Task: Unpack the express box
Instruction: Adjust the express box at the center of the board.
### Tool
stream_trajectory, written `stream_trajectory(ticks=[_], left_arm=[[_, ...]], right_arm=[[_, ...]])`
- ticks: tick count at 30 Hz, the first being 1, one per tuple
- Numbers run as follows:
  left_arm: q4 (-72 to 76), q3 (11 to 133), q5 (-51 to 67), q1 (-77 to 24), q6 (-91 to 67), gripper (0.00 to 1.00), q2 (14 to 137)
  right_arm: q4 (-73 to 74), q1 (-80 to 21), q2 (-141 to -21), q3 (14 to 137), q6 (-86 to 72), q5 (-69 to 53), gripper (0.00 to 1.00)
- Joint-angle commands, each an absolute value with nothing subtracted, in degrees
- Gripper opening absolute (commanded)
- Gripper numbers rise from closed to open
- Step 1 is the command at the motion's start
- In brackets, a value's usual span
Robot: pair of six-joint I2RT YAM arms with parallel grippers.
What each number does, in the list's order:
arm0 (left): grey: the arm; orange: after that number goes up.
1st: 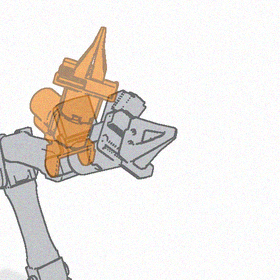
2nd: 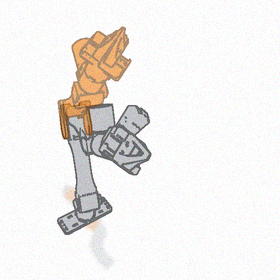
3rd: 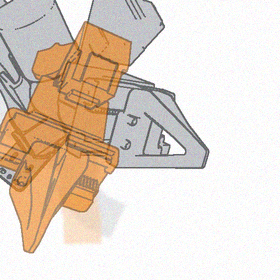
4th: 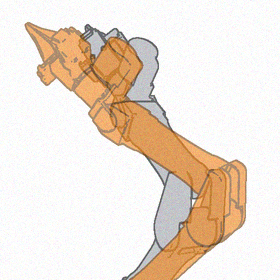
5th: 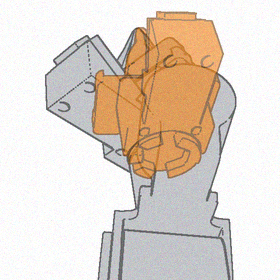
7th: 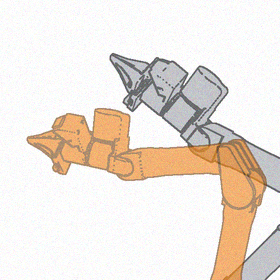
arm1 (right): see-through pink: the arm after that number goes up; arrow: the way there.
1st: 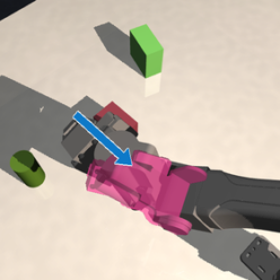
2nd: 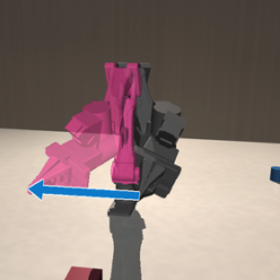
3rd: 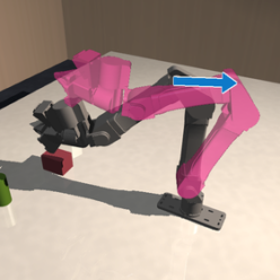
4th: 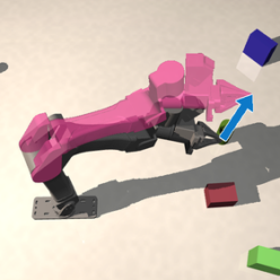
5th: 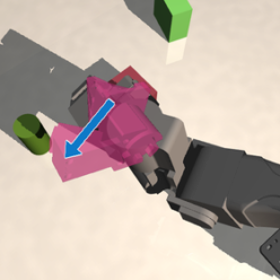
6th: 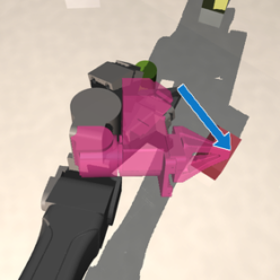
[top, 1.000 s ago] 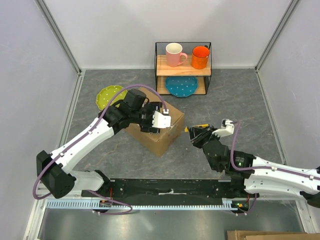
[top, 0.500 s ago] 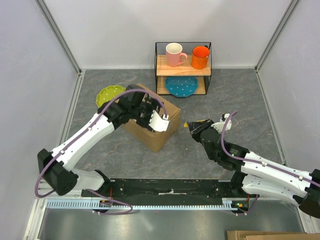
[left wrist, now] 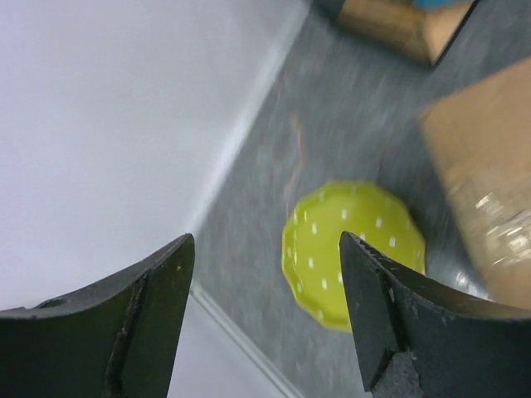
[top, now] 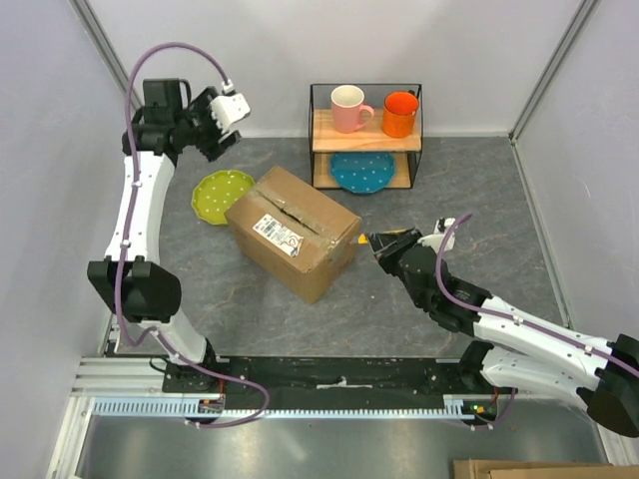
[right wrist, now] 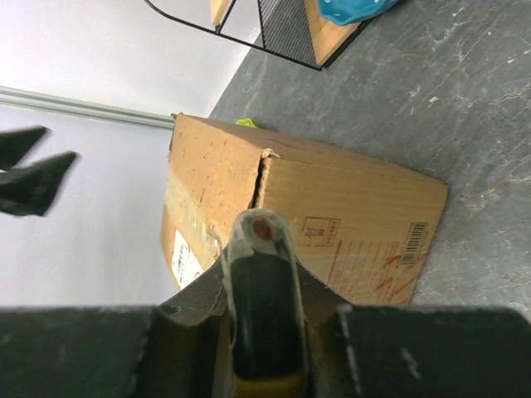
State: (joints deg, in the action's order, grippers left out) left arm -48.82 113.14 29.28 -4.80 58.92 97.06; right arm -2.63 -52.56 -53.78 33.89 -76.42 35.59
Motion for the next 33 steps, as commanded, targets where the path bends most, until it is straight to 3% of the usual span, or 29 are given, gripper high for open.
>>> stream_trajectory(ticks=[1,6,11,27,33], left_arm=[[-36.10,101.37,21.47,-1.58,53.17,0.76,95.82],[-27.36,83.00,16.63,-6.49,51.85,0.76,87.55],[-23.99,78.40,8.80,-8.00,49.22,0.77,88.06],[-43.14,62.14,32.16,-10.46,50.54,0.77,69.53],[-44.91,60.99,28.05,-11.51,50.10,0.77,66.36]], right_arm=[[-7.38,-51.68,-54.05,33.66,-77.52,34.37,0.00],[-8.08,-51.42,-54.76,32.88,-77.43,33.75,0.00],[-8.88,-51.15,-54.23,31.99,-76.91,33.40,0.00],[-7.91,-46.94,-51.68,29.36,-75.76,32.79,0.00],[-7.91,-45.62,-50.02,29.00,-75.32,32.26,0.00]])
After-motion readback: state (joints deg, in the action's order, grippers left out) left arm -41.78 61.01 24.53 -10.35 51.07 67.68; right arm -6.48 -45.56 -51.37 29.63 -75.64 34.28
